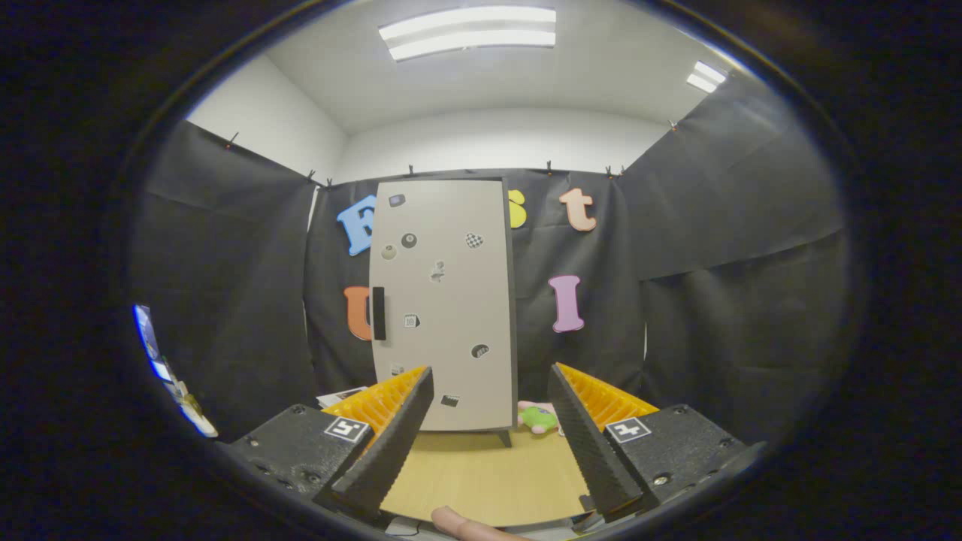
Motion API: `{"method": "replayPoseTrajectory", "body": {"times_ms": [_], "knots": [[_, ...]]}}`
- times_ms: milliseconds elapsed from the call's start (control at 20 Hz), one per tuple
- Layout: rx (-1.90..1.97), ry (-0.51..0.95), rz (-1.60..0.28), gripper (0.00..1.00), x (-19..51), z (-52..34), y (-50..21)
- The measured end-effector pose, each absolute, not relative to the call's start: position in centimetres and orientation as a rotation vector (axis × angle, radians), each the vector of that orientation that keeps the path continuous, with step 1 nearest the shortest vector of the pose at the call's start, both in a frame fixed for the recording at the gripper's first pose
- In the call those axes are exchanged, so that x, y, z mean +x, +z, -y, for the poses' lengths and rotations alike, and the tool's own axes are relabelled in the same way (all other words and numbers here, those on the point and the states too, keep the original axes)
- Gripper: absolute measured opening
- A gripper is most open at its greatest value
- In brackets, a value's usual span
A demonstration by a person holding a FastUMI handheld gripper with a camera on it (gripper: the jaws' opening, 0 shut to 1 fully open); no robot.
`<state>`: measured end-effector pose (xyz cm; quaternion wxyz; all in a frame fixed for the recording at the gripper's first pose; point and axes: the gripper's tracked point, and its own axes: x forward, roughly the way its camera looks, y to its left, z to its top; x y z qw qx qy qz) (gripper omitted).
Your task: Open the shoe cabinet door, grab the shoes and put them into the shoe cabinet, then close the shoe cabinet door.
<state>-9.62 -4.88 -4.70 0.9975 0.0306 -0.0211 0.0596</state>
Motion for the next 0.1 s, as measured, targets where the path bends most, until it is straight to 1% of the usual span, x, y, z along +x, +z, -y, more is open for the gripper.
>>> {"method": "replayPoseTrajectory", "body": {"times_ms": [100], "knots": [[0.054,0.130,0.040,0.99,-9.78,4.38,-4.92]]}}
